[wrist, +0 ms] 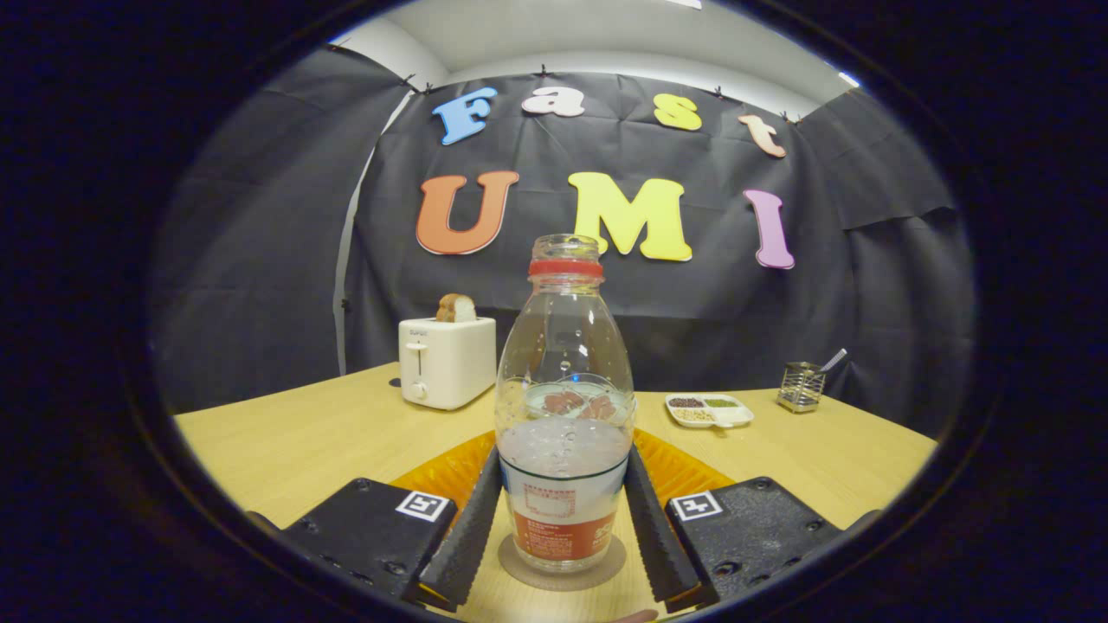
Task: Take the bottle from table, then pour the juice into the cup, finally place the bottle on the coaster
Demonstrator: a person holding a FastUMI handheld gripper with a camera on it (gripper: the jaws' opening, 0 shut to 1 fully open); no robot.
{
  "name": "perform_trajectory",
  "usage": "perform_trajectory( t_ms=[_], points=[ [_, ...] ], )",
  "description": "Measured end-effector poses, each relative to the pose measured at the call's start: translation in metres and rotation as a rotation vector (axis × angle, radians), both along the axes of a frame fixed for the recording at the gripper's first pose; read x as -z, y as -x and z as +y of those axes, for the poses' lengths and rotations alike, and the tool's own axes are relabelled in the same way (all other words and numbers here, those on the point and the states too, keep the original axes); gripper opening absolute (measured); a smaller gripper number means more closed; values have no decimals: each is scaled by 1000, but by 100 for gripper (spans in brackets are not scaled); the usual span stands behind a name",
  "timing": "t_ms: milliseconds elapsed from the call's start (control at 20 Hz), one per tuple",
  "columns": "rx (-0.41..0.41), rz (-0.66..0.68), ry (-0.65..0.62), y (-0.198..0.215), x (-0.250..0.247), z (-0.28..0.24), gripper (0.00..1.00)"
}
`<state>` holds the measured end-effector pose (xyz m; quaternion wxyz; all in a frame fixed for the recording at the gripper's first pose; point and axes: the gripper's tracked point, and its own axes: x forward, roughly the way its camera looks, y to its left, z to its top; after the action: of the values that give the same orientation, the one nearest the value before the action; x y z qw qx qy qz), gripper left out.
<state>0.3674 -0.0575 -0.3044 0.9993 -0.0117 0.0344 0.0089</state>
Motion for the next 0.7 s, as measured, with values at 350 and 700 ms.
perform_trajectory(
  t_ms=[350,700],
  points=[
    [7,6,-44,6,20,3,100],
    [61,21,5,34,11,0,100]
  ],
)
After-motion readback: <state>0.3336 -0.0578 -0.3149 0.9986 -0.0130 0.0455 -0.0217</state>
